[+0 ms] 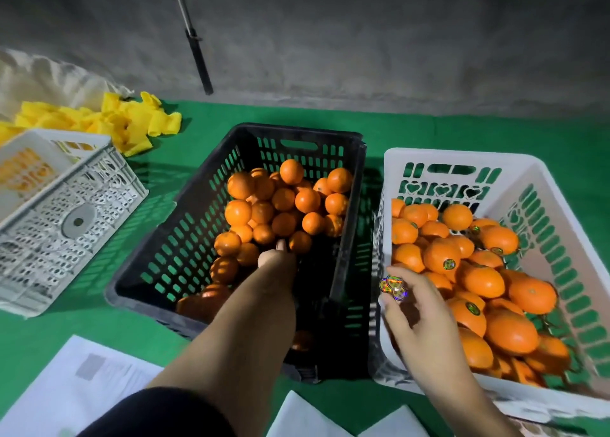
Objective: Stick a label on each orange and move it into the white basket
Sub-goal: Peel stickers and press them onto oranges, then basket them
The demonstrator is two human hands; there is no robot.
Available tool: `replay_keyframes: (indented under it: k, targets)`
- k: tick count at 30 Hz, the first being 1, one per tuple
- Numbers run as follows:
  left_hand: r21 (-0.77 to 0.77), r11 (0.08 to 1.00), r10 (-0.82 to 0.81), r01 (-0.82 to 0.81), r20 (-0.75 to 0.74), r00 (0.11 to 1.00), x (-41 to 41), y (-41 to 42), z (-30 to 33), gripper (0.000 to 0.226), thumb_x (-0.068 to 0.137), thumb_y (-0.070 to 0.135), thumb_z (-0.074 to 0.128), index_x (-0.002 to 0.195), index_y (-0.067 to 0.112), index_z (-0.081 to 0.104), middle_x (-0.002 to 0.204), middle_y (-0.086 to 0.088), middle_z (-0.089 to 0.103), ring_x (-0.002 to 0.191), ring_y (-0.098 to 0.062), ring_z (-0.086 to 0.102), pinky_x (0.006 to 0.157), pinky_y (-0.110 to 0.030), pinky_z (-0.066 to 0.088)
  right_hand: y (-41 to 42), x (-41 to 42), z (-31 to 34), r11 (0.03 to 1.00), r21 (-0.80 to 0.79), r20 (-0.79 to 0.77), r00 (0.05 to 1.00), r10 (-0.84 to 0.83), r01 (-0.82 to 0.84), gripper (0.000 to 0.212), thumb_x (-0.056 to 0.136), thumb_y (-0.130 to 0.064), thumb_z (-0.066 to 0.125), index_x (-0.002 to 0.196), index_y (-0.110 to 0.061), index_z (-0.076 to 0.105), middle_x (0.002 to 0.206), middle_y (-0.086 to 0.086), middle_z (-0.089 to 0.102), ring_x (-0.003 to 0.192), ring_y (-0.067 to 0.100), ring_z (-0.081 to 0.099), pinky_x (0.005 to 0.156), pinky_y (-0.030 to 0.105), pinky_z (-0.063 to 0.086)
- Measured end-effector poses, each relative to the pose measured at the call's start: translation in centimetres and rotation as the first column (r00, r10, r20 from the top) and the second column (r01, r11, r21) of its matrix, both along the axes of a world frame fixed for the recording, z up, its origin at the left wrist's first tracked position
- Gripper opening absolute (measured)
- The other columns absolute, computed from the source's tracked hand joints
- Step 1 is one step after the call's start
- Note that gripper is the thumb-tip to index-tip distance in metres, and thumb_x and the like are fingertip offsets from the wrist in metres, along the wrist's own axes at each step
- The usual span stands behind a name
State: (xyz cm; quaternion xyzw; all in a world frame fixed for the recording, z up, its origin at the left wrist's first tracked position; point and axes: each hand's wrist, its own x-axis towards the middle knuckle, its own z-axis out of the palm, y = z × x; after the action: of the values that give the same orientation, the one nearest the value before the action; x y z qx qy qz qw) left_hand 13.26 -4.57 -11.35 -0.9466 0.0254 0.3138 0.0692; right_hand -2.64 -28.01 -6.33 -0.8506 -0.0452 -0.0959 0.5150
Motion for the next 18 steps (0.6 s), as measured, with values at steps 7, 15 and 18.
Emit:
replay_keyframes:
  k: [7,15,18]
  targets:
    - [-0.69,0.689,0.364,-0.22,0.069,0.929,-3.1,-1.9,9.8,0.051,0.098,0.016,0.069,0.145,0.011,0.049,0.13,-0.016,0.064,0.101,-0.027,0.068,0.072,-0.022,0.055,-0.2,-0.3,0.8,0.981,0.193,-0.036,0.999,-0.012,0.019,0.042,0.1,-0.021,0.067,0.129,-0.049,0.056,0.123,-0.019,0.064,0.11,0.002,0.064,0.087,0.009,0.047]
    - [-0.969,0.219,0.448,0.114,0.203,0.87,-19.5,-3.1,13.5,0.062,0.082,0.045,0.085,0.132,0.043,0.048,0.118,0.024,0.06,0.105,0.009,0.062,0.08,-0.009,0.051,-1.3,-1.0,1.9,0.889,0.448,-0.119,0.992,-0.048,0.097,0.042,0.094,-0.015,0.074,0.124,-0.042,0.066,0.109,-0.009,0.073,0.103,0.013,0.071,0.088,0.029,0.057]
    - [-1.0,-0.013,0.395,-0.012,-0.017,0.919,-23.2,-3.7,12.7,0.06,0.084,0.031,0.087,0.132,0.041,0.054,0.116,0.023,0.065,0.1,-0.003,0.07,0.075,-0.019,0.058,-0.4,-3.7,3.2,0.778,0.616,-0.126,0.991,-0.052,0.119,0.045,0.088,-0.018,0.078,0.127,-0.038,0.066,0.092,-0.018,0.073,0.09,0.002,0.07,0.083,0.031,0.058]
